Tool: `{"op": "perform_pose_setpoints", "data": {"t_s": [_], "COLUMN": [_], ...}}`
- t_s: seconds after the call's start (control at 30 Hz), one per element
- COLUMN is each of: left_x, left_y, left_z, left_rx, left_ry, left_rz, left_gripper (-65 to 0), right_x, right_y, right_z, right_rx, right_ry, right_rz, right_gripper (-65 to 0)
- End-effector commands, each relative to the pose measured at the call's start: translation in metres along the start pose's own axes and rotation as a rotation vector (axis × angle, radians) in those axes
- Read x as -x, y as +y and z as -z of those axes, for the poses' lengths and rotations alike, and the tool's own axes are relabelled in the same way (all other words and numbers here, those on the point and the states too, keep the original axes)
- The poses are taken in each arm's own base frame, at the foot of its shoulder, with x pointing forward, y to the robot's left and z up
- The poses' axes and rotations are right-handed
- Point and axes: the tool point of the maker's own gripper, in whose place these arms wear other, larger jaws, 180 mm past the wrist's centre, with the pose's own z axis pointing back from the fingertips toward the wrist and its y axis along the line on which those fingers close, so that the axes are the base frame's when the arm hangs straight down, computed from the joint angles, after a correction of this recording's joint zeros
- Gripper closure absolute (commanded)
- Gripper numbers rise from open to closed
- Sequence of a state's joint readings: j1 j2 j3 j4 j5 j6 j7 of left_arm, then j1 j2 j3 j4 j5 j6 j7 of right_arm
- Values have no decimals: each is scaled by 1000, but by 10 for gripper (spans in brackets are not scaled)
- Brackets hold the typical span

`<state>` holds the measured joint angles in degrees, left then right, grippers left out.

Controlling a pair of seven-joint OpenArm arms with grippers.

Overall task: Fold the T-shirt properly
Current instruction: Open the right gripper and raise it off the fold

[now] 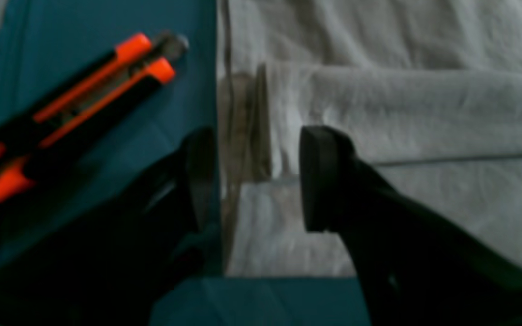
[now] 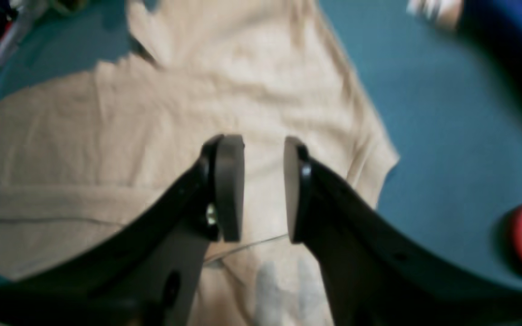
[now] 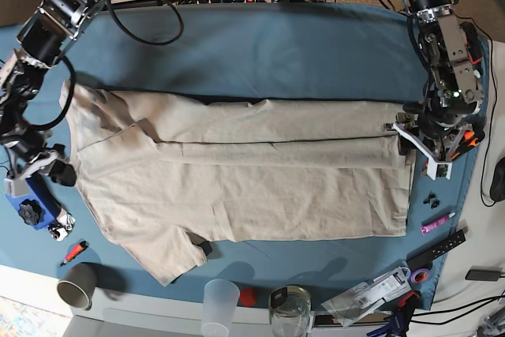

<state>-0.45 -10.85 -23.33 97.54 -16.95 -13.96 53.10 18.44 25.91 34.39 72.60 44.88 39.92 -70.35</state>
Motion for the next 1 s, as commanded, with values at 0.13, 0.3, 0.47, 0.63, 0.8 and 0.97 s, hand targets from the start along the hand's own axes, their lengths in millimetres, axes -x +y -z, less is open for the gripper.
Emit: {"op": "perform_pose_setpoints", "data": {"t_s": [0.13, 0.3, 0.47, 0.63, 0.8, 0.97], "left_x": [3, 19, 37, 43, 61, 82], "left_y": [1, 8, 12, 14, 10, 7], "left_z": [-4, -1, 11, 9, -6, -17], "left_rx": [2, -23, -22, -37, -58, -77], "left_ry": [-12, 16, 63, 94, 106, 105], "left_rz": [2, 10, -19, -35, -42, -47], "left_gripper": [-303, -303, -301, -292, -262, -262], "right_x": [-31, -37, -40, -36, -24, -6], "right_y": [-4, -21, -40, -69, -89, -94], "right_z": [-23, -37, -54, -78, -100, -103], "right_rx": [39, 99, 167, 275, 335, 350], "right_ry": [-24, -1, 10, -2, -28, 2], "right_rz": [-88, -99, -83, -7, 49, 55], "right_gripper": [-159, -159, -159, -159, -159, -159]}}
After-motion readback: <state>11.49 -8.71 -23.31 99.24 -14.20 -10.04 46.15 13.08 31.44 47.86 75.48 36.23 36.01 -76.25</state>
